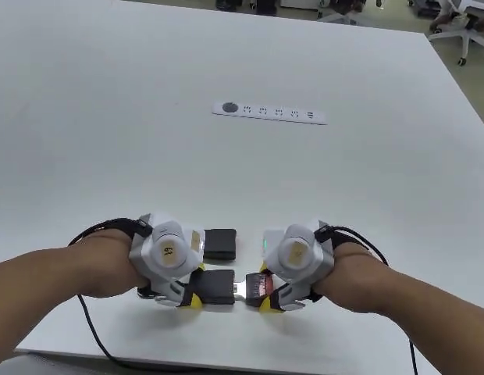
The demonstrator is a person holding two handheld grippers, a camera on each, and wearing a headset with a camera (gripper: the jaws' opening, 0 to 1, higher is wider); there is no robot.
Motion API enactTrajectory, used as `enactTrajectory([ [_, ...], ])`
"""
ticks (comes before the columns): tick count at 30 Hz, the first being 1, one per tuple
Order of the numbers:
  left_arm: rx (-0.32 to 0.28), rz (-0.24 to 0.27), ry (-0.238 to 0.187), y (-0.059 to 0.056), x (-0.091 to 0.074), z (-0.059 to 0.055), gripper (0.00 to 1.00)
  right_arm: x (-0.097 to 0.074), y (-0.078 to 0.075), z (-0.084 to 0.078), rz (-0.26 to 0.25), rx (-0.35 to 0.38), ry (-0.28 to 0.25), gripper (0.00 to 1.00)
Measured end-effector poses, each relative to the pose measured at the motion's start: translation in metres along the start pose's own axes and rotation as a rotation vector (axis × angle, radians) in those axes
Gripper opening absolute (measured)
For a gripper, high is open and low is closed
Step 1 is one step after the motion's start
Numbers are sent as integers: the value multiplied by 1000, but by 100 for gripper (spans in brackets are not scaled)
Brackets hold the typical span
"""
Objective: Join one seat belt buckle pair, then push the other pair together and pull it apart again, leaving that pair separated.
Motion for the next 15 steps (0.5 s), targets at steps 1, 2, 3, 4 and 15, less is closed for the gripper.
enactTrajectory([
  [1, -1, 0, -1, 0, 0, 0, 31, 0, 0, 0, 0, 1, 0, 29],
  [2, -1, -1, -1, 0, 0, 0, 31, 0, 0, 0, 0, 3, -1, 29],
  [3, 0, -1, -1, 0, 0, 0, 31, 1, 0, 0, -1, 4, -1, 29],
  [4, 2, -3, 0, 0, 0, 0, 31, 1, 0, 1, -1, 3, -5, 29],
  [15, 10, -12, 2, 1, 1, 1, 31, 7, 0, 10, 0, 13, -18, 29],
])
Point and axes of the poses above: the centre of the closed fingertips' face, and the gripper's own axes: x roughly forward along the fingers, y roughly to its left, z roughly out of its top, the point moved 6 cm from there along -x, roughly backward along the fingers, and after that the axes turned 3 degrees about z, right-handed, at the moved point
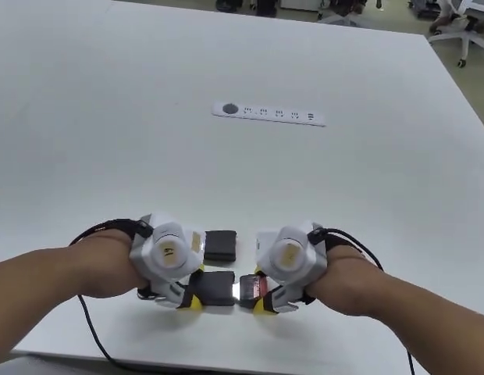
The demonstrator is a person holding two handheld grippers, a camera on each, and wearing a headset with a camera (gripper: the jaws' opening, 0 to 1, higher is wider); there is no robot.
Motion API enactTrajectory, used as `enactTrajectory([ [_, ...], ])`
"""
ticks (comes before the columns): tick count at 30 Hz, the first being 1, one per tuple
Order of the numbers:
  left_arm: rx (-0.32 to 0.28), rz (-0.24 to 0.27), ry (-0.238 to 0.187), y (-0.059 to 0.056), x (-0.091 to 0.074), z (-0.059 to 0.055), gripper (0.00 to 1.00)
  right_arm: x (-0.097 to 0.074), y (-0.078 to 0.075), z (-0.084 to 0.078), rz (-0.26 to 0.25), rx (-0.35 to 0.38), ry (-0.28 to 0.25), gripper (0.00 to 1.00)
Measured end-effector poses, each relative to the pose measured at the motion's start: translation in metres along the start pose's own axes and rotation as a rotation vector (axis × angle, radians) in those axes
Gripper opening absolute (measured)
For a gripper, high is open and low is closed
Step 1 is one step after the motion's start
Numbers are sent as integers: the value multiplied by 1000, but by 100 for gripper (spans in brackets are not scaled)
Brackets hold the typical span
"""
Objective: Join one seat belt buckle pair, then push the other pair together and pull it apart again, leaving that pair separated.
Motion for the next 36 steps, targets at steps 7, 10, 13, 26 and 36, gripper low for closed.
enactTrajectory([
  [7, 1, 1, -1, -1, 1, 0, 31, 3, -4, -6, -2, 4, 25, 29],
  [10, 0, 1, -2, -1, 1, 0, 31, 5, -3, -4, -8, 7, 29, 30],
  [13, -3, 2, -3, -2, 1, 0, 32, 6, -4, -4, -11, 11, 26, 30],
  [26, -25, 16, -44, -1, -1, -5, 32, 2, 1, 2, -2, 2, 33, 30],
  [36, -28, 17, -45, 0, -1, -5, 31, 0, 2, 2, -8, 5, 32, 30],
])
Point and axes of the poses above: the centre of the closed fingertips' face, and the gripper's own axes: x roughly forward along the fingers, y roughly to its left, z roughly out of its top, the point moved 6 cm from there along -x, roughly backward along the fingers, and after that the axes turned 3 degrees about z, right-handed, at the moved point
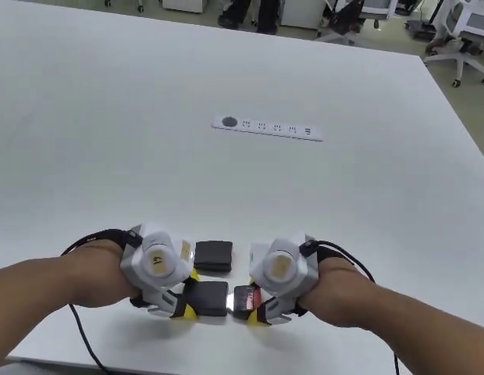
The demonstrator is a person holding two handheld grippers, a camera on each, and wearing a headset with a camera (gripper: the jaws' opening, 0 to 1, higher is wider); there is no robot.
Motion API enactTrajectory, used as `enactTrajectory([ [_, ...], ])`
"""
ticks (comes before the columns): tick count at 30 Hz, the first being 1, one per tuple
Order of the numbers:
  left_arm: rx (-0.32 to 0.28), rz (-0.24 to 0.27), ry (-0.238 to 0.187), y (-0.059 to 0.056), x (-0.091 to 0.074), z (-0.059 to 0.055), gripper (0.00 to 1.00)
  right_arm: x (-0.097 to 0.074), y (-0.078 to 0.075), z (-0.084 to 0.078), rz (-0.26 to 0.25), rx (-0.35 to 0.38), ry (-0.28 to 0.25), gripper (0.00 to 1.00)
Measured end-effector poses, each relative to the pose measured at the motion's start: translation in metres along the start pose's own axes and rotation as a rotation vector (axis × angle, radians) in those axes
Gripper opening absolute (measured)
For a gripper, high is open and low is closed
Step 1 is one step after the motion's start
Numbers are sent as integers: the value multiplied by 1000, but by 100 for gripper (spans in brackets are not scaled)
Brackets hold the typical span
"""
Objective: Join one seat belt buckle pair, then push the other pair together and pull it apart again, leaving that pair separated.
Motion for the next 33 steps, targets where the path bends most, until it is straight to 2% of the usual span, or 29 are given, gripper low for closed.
enactTrajectory([
  [12, 4, -9, 11, 3, -1, 0, 31, -2, 1, 0, -1, 7, 7, 30],
  [26, 9, -15, 41, 3, 0, 2, 33, -2, 1, -2, -10, 32, -42, 32],
  [33, -4, -9, 34, 1, -1, 2, 33, -3, 1, -1, -16, 41, -44, 33],
])
Point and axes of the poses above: the centre of the closed fingertips' face, and the gripper's own axes: x roughly forward along the fingers, y roughly to its left, z roughly out of its top, the point moved 6 cm from there along -x, roughly backward along the fingers, and after that the axes turned 3 degrees about z, right-handed, at the moved point
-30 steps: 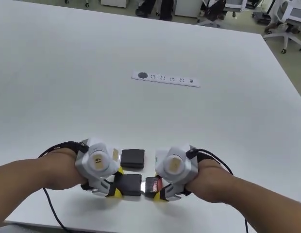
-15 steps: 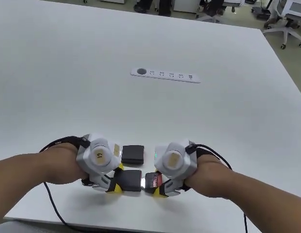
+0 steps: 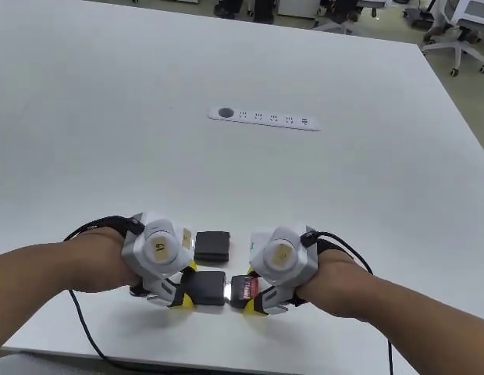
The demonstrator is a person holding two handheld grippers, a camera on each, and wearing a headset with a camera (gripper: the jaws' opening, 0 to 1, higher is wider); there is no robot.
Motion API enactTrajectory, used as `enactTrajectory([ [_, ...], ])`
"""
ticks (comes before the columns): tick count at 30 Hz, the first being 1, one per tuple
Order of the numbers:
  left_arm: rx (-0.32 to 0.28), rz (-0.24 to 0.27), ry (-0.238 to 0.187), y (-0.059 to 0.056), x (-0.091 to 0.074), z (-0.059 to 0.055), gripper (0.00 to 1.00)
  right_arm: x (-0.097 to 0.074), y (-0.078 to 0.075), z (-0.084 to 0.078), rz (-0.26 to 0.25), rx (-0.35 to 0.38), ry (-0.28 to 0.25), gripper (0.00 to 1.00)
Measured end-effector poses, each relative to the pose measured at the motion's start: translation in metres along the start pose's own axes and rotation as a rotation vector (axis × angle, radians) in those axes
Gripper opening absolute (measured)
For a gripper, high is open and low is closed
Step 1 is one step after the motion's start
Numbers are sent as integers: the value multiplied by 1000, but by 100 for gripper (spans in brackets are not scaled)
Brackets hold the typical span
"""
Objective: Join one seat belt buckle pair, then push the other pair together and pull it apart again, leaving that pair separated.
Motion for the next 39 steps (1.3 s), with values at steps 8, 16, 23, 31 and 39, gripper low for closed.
enactTrajectory([
  [8, -2, 19, 17, -2, -4, 0, 35, -3, 0, 9, -21, 4, -40, 34],
  [16, -67, 56, -62, 3, -22, 12, 38, -15, -3, 17, -37, -3, -73, 35],
  [23, -67, 97, -109, 17, -34, 30, 37, -30, -8, 25, -55, -10, -96, 34],
  [31, -76, 125, -114, 37, -35, 35, 36, -41, -20, 12, -75, -7, -85, 33],
  [39, -61, 132, -101, 51, -29, 34, 38, -50, -38, -11, -106, 9, -68, 32],
])
Point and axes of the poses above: the centre of the closed fingertips' face, and the gripper's own axes: x roughly forward along the fingers, y roughly to its left, z roughly out of its top, the point moved 6 cm from there along -x, roughly backward along the fingers, and after that the axes turned 3 degrees about z, right-handed, at the moved point
